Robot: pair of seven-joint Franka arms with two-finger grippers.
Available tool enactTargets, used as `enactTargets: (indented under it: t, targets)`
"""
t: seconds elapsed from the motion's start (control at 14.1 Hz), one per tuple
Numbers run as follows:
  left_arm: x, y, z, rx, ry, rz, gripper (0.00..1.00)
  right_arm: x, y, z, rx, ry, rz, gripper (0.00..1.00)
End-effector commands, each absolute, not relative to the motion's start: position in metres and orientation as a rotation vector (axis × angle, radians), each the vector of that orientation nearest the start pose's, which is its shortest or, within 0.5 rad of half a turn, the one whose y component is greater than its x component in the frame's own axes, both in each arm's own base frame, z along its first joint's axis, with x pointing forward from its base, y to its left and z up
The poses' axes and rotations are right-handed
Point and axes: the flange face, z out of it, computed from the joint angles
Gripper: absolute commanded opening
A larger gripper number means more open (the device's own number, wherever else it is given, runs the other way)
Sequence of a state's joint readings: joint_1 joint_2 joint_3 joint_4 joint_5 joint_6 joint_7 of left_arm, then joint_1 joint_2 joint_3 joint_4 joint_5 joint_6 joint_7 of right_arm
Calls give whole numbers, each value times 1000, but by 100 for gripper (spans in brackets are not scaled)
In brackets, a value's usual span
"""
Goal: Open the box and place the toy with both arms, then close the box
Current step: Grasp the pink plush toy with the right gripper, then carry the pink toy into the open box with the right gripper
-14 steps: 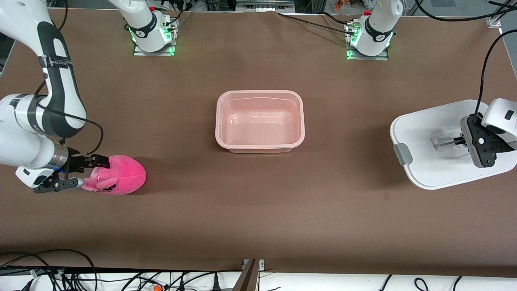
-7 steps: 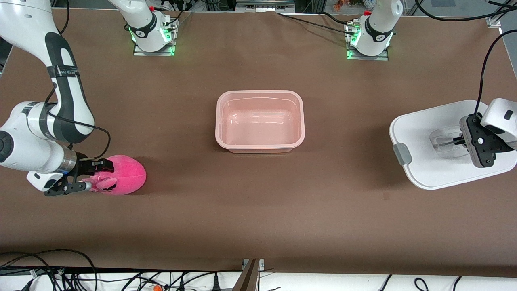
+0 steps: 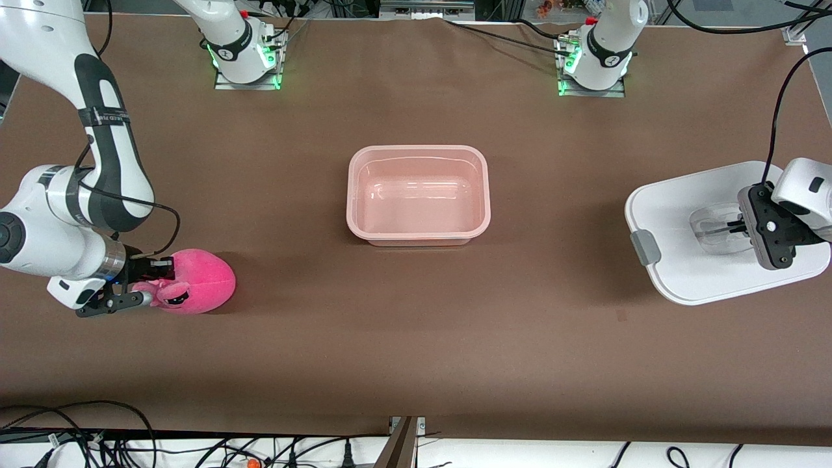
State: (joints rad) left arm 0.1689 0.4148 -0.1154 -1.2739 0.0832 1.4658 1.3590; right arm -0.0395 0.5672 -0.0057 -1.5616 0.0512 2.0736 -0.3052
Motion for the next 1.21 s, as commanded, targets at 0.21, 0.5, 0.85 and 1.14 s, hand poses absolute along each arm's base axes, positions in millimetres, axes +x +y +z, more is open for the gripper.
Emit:
enactTargets:
  t: [0.21,0.5,0.85,1.14]
  targets:
    - [654,58,512,-2559,1991,298,0,688,46,377,-2974,-597,212,0]
    - [653,59,510,-2557,1999,301,0,662,124,423,-2829,-860,417,0]
    - [653,58,510,-2566,1991,304,0,592,295,495,-2597,-1318,499,0]
    - [653,58,508,-2567,1992,308,0,549,377,507,-2528,-1519,464,0]
